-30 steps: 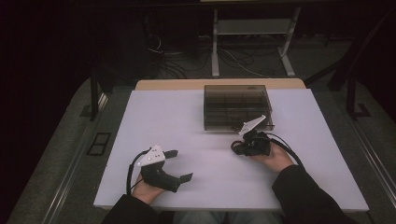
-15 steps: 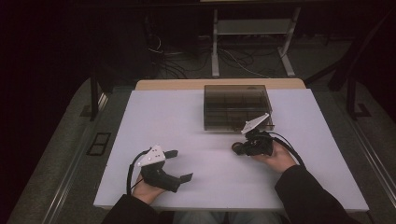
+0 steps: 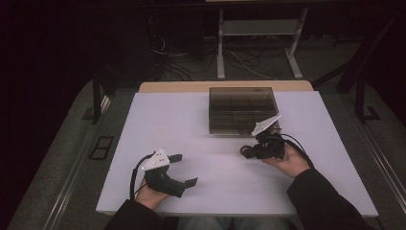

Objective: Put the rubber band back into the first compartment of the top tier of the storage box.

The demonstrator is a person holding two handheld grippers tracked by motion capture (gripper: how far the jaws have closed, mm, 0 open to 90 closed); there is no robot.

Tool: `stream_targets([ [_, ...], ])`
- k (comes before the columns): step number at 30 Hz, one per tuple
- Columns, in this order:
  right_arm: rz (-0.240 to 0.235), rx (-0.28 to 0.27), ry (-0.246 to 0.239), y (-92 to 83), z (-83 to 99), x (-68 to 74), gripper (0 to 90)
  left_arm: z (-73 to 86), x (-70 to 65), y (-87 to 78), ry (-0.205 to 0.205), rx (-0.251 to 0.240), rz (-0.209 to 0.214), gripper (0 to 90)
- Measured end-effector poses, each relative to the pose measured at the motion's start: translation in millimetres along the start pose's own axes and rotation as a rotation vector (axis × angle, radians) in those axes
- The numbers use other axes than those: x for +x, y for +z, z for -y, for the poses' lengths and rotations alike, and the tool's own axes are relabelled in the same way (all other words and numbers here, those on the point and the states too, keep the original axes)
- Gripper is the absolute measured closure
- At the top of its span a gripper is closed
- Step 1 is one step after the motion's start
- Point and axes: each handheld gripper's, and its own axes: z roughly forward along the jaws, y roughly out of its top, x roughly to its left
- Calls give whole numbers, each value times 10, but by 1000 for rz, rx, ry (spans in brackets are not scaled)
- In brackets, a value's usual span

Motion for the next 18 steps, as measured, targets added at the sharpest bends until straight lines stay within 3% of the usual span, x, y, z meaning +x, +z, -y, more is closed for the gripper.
stream_targets([
  [18, 7, -2, -58, -247, -112, 139, 838, -2, 2, -9, 0, -2, -3, 0],
])
